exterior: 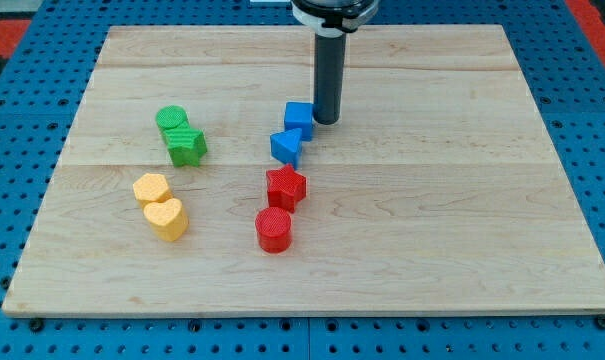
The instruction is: Move the green circle closer to the blue cube
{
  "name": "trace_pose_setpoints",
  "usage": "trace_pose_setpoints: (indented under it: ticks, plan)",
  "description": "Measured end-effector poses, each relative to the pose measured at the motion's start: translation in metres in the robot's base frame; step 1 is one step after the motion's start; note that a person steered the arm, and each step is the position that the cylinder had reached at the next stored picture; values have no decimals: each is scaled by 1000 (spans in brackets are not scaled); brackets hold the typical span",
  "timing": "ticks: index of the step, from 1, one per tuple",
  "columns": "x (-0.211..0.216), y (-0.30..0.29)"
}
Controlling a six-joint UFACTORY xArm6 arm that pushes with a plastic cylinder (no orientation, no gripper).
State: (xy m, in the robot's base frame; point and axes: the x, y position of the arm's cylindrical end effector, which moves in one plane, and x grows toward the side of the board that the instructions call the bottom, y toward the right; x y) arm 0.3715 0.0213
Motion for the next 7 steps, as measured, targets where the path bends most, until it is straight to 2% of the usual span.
trace_pose_setpoints:
  ticks: [1, 2, 3, 4, 5, 6, 7]
  plan:
    - [-1, -6]
    - [-27, -6]
    - [-70, -37]
    - [-70, -164]
    - [-46, -233]
    - [16, -204]
    - [16, -152]
